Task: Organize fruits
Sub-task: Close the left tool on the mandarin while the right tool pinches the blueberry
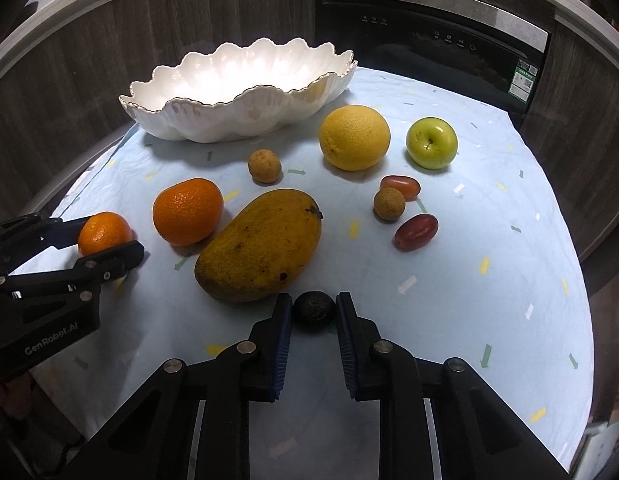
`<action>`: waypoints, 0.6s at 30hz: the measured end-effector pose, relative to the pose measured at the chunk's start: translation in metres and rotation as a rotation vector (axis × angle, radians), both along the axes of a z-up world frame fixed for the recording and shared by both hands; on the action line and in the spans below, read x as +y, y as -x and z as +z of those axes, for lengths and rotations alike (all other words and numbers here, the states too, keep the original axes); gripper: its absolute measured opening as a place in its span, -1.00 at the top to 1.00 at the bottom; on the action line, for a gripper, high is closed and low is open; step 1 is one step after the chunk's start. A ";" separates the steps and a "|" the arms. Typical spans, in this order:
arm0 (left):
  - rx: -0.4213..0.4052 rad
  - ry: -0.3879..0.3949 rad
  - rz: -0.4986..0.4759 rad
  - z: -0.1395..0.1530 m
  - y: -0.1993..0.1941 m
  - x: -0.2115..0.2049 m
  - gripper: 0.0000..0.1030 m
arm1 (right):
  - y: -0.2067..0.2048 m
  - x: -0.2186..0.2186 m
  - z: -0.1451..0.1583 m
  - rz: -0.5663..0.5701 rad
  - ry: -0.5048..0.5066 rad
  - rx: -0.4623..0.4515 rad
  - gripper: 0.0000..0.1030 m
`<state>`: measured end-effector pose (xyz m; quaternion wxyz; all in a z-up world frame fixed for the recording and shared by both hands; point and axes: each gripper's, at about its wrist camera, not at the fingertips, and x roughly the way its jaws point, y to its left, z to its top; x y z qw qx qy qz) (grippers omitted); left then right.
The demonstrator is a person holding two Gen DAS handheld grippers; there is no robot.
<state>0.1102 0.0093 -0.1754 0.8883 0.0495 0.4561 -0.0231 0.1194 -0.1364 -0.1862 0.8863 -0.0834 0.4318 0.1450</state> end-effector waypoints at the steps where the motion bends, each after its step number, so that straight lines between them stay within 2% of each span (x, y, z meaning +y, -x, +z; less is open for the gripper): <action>1: -0.001 0.000 0.000 0.000 0.000 0.000 0.14 | 0.000 0.000 0.000 0.000 -0.002 0.002 0.55; 18: -0.064 -0.011 -0.005 0.021 0.007 -0.001 0.17 | 0.010 -0.001 0.023 -0.004 0.010 -0.057 0.55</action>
